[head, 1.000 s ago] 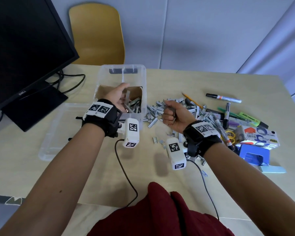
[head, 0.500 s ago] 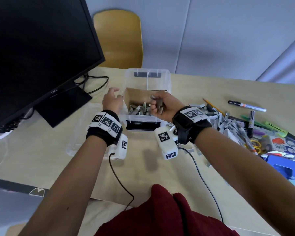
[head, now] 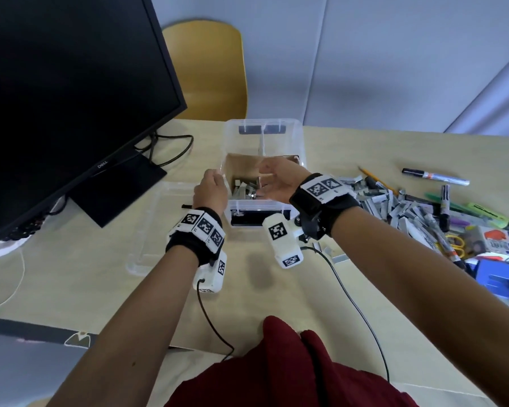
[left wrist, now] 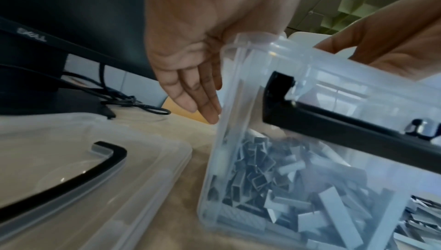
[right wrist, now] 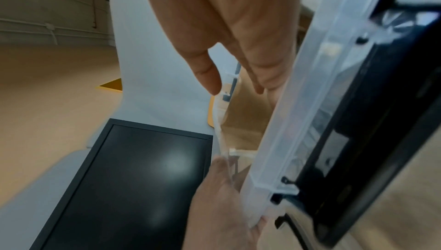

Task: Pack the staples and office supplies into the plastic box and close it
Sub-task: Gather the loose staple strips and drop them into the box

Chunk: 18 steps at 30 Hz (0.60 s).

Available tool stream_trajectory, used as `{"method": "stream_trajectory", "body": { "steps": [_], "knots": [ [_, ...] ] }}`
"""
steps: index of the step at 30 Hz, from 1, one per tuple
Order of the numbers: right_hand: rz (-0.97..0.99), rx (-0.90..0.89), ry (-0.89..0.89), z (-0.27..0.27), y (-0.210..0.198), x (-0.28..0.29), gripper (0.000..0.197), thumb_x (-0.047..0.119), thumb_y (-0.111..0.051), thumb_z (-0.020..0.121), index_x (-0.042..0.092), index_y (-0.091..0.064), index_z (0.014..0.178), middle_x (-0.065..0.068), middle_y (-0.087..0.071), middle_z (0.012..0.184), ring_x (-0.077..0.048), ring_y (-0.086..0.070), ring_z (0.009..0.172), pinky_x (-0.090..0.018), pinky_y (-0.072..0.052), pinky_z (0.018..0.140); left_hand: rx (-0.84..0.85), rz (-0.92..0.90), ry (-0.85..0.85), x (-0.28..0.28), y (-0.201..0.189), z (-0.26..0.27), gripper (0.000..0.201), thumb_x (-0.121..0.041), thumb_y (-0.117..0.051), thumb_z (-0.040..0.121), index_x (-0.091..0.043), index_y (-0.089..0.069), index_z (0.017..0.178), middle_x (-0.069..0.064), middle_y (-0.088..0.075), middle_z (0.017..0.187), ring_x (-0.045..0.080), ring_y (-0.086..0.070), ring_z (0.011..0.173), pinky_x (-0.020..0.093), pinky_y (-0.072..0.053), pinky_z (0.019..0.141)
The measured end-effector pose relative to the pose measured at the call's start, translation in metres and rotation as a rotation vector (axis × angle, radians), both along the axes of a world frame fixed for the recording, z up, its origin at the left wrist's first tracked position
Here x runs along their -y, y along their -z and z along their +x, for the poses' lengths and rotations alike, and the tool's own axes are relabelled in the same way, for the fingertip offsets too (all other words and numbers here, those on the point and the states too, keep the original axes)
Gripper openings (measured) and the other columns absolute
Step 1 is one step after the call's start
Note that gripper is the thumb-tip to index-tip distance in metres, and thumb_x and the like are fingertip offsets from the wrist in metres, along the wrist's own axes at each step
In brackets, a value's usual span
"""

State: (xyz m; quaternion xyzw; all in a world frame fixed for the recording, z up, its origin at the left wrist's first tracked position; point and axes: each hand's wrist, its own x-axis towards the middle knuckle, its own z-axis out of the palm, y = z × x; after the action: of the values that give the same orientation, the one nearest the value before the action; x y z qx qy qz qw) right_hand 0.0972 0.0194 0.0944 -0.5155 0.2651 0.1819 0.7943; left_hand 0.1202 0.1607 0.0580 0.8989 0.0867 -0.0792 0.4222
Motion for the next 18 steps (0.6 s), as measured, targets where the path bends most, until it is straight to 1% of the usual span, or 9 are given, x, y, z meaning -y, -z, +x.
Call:
{"method": "stream_trajectory", "body": {
  "steps": [1,3,4,6,9,11,14,16,18],
  "knots": [
    [-0.017,0.032,-0.03,-0.004,-0.001,0.007,0.013,0.011,-0.044,0.094,0.009,-0.051,0.084,-0.006,-0.05,0.089,-0.025,-0.053,0.081,-0.046,-0.043,0.097,0.03,0.04,0.0,0.002,-0.002,0.0,0.036,-0.022,-0.028,0.1,-0.011,-0.048,0.128,0.016,-0.053,0.128,0.033,-0.05,0.116,0.037,-0.039,0.093],
    [-0.069,0.102,-0.051,-0.017,-0.005,0.023,0.012,0.01,-0.045,0.093,0.009,-0.055,0.086,-0.008,-0.06,0.087,-0.024,-0.063,0.077,-0.04,-0.051,0.083,0.117,0.13,0.023,0.009,-0.008,-0.001,0.036,-0.015,-0.034,0.098,-0.009,-0.044,0.131,0.015,-0.046,0.134,0.03,-0.044,0.123,0.038,-0.036,0.098],
    [-0.091,0.128,-0.036,-0.022,-0.006,0.033,0.013,0.01,-0.045,0.093,0.007,-0.057,0.088,-0.008,-0.064,0.084,-0.021,-0.066,0.073,-0.036,-0.053,0.076,0.165,0.176,0.043,0.015,-0.012,-0.004,0.037,-0.014,-0.037,0.097,-0.01,-0.043,0.133,0.013,-0.043,0.136,0.029,-0.041,0.125,0.04,-0.034,0.101],
    [-0.117,0.158,0.039,-0.034,-0.007,0.058,0.016,0.011,-0.044,0.093,0.005,-0.059,0.088,-0.008,-0.069,0.075,-0.018,-0.069,0.066,-0.03,-0.056,0.069,0.27,0.226,0.097,0.031,-0.02,-0.01,0.037,-0.014,-0.041,0.096,-0.011,-0.044,0.133,0.012,-0.041,0.136,0.026,-0.037,0.127,0.04,-0.032,0.103],
    [-0.165,0.135,0.163,-0.051,-0.002,0.097,0.02,0.012,-0.042,0.093,0.008,-0.057,0.08,-0.002,-0.065,0.058,-0.013,-0.066,0.054,-0.027,-0.051,0.065,0.421,0.174,0.217,0.065,-0.03,-0.026,0.03,-0.009,-0.043,0.092,-0.007,-0.051,0.121,0.011,-0.047,0.126,0.023,-0.043,0.119,0.03,-0.033,0.096],
    [-0.257,0.087,0.206,-0.062,0.003,0.12,0.023,0.011,-0.04,0.093,0.009,-0.054,0.075,-0.002,-0.06,0.056,-0.013,-0.06,0.048,-0.024,-0.046,0.059,0.48,0.074,0.315,0.091,-0.033,-0.041,0.022,-0.005,-0.043,0.091,-0.003,-0.057,0.108,0.012,-0.051,0.114,0.024,-0.05,0.106,0.026,-0.037,0.086],
    [-0.381,0.008,0.137,-0.079,0.016,0.147,0.027,0.008,-0.036,0.093,0.011,-0.047,0.069,-0.006,-0.046,0.061,-0.015,-0.045,0.05,-0.022,-0.032,0.053,0.495,-0.029,0.454,0.128,-0.025,-0.062,0.015,0.0,-0.045,0.088,0.004,-0.059,0.092,0.014,-0.052,0.098,0.028,-0.054,0.089,0.036,-0.045,0.081],
    [-0.489,-0.037,0.065,-0.091,0.025,0.161,0.027,0.009,-0.038,0.095,0.009,-0.051,0.071,-0.007,-0.051,0.063,-0.017,-0.048,0.055,-0.022,-0.035,0.054,0.447,0.002,0.515,0.147,-0.012,-0.07,0.016,0.0,-0.044,0.088,0.003,-0.059,0.088,0.015,-0.055,0.098,0.029,-0.055,0.089,0.036,-0.044,0.082],
    [-0.586,-0.041,-0.008,-0.102,0.033,0.172,0.024,0.011,-0.042,0.096,0.008,-0.055,0.077,-0.007,-0.057,0.067,-0.017,-0.052,0.057,-0.023,-0.04,0.056,0.354,0.052,0.546,0.164,0.005,-0.072,0.018,-0.003,-0.043,0.09,0.001,-0.06,0.092,0.014,-0.056,0.104,0.028,-0.056,0.094,0.035,-0.043,0.087]
  ]
}}
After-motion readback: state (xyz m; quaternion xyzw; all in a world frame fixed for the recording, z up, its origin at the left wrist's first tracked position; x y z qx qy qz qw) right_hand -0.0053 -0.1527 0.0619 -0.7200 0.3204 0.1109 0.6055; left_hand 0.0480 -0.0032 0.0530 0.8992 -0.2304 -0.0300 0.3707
